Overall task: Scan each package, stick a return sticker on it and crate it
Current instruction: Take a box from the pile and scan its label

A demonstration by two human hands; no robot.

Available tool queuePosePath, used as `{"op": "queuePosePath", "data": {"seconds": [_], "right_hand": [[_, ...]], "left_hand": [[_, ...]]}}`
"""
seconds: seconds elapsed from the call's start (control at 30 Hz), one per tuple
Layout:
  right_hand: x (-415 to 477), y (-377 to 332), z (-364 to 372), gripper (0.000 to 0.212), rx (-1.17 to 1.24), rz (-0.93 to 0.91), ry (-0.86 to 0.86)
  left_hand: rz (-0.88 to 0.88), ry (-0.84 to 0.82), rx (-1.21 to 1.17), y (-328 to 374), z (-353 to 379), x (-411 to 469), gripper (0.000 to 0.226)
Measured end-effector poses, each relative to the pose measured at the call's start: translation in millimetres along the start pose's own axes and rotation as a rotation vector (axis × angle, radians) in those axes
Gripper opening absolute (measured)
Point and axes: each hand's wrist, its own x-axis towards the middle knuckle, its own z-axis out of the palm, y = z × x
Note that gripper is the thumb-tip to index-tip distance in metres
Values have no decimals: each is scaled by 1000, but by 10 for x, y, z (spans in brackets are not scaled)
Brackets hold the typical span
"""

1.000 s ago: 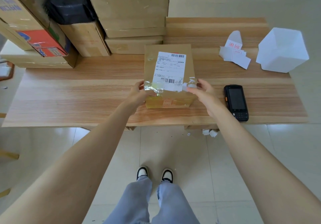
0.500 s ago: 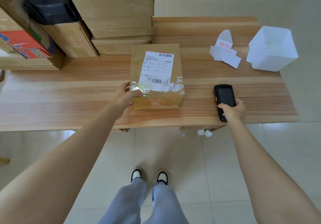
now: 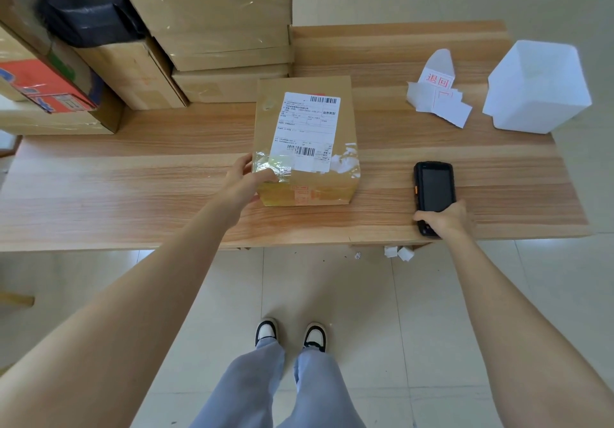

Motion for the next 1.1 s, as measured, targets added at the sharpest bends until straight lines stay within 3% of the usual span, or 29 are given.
{"op": "queuePosePath", "data": {"seconds": [0.1, 0.2, 0.4, 0.53, 0.6, 0.87, 0.97, 1.1], "right_hand": [[-11, -57, 10, 74, 88, 15, -87], [-106, -136, -27, 55, 333, 9, -216], [-457, -443, -211, 66, 773, -71, -491], [-839, -779, -370, 36, 1097, -138, -606], [-1026, -901, -443, 32, 1204, -167, -676], [-1737, -1144, -417, 18, 1237, -248, -915], [-1944, -1158, -307, 27, 1178, -224, -941], [-2144, -1075, -154, 20, 1039, -185, -951]], "left_hand": [[4, -4, 4, 6, -3, 4, 67], [4, -10, 8, 2, -7, 11, 67], [2, -12, 11, 23, 0, -14, 69], [-7, -15, 16, 56, 15, -39, 65], [-7, -25, 12, 61, 22, -52, 62], [15, -88, 39, 69, 7, -162, 65], [51, -105, 60, 44, 4, -217, 64], [74, -120, 59, -2, -29, -283, 74]]}}
